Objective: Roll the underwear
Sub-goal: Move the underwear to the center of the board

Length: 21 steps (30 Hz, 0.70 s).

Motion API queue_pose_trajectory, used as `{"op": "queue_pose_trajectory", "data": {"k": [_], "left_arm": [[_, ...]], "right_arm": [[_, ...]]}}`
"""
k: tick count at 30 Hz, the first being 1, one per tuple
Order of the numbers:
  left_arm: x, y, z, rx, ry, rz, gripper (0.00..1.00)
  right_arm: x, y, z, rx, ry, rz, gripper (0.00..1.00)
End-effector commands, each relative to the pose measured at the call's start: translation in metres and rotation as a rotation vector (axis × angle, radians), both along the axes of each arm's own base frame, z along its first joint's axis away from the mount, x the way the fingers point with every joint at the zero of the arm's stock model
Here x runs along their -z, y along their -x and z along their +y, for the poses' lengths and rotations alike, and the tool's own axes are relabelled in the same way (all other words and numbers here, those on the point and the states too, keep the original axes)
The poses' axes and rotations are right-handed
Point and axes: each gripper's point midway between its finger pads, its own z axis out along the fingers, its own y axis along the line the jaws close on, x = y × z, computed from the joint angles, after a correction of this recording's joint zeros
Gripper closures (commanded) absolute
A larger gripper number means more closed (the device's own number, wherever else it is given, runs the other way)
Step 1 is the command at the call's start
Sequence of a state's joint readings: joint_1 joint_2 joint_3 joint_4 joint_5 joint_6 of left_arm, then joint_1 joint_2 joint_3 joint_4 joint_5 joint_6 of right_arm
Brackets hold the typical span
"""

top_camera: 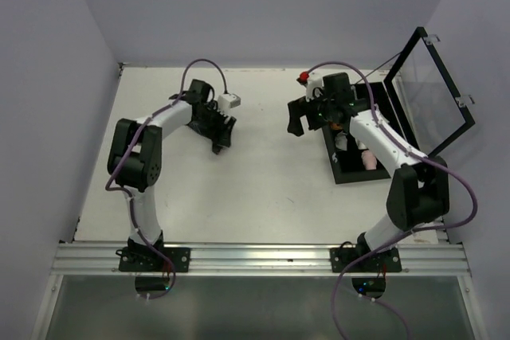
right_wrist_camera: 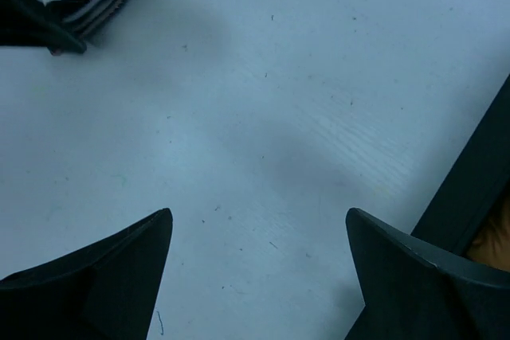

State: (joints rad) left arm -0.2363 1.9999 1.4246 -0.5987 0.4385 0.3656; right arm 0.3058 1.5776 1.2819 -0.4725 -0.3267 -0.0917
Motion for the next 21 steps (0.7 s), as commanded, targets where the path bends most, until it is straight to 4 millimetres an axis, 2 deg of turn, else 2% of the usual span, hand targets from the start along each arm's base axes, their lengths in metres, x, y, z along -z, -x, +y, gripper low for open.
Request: {"op": "queue_pose_trajectory", "data": {"k": [1, 2, 4, 5, 6, 7, 8, 9, 10, 11, 13, 14, 15, 17, 18, 21], "left_arm": [[-0.076, 0.029, -0.095, 0.045, 0.370, 0.034, 0.20], [-0.098, 0.015, -0.107, 0.002, 0.453, -0.014, 0.04], [-0.126, 0.000, -0.102, -0.009, 0.464, -0.131, 0.02], [-0.134, -0.006, -0.098, 0.003, 0.445, -0.186, 0.03], [-0.141, -0.011, -0.093, 0.028, 0.419, -0.248, 0.04], [-0.151, -0.015, -0.085, 0.102, 0.368, -0.354, 0.07], [-0.148, -0.012, -0.078, 0.132, 0.318, -0.380, 0.12], [-0.143, -0.008, -0.072, 0.177, 0.279, -0.403, 0.15], [-0.144, -0.006, -0.066, 0.263, 0.223, -0.477, 0.18], [-0.139, -0.001, -0.062, 0.304, 0.193, -0.488, 0.24], [-0.129, 0.010, -0.056, 0.414, 0.146, -0.531, 0.31], [-0.125, 0.017, -0.058, 0.457, 0.156, -0.531, 0.38], [-0.119, 0.023, -0.059, 0.491, 0.154, -0.530, 0.42], [-0.112, 0.029, -0.066, 0.556, 0.142, -0.540, 0.46], [-0.101, 0.031, -0.068, 0.568, 0.129, -0.520, 0.46], [-0.079, 0.036, -0.081, 0.608, 0.082, -0.488, 0.46]], "right_arm": [[-0.001, -0.007, 0.020, -0.031, -0.091, 0.045, 0.06], [0.007, -0.004, 0.025, -0.027, -0.116, 0.097, 0.07], [0.016, 0.007, 0.032, -0.010, -0.173, 0.189, 0.08], [0.017, 0.010, 0.034, -0.007, -0.189, 0.204, 0.09], [0.028, 0.020, 0.036, -0.007, -0.204, 0.243, 0.13], [0.030, 0.025, 0.039, 0.023, -0.243, 0.278, 0.15], [0.028, 0.025, 0.044, 0.022, -0.285, 0.271, 0.17], [0.041, 0.035, 0.047, 0.030, -0.299, 0.318, 0.21], [0.044, 0.039, 0.051, 0.054, -0.326, 0.349, 0.23], [0.044, 0.037, 0.056, 0.055, -0.347, 0.335, 0.24], [0.055, 0.045, 0.065, 0.090, -0.374, 0.385, 0.28], [0.055, 0.041, 0.071, 0.101, -0.400, 0.377, 0.29], [0.067, 0.042, 0.075, 0.123, -0.407, 0.410, 0.29], [0.073, 0.035, 0.082, 0.184, -0.457, 0.455, 0.30], [0.083, 0.032, 0.084, 0.207, -0.458, 0.484, 0.30], [0.089, 0.028, 0.088, 0.237, -0.478, 0.522, 0.32]]}}
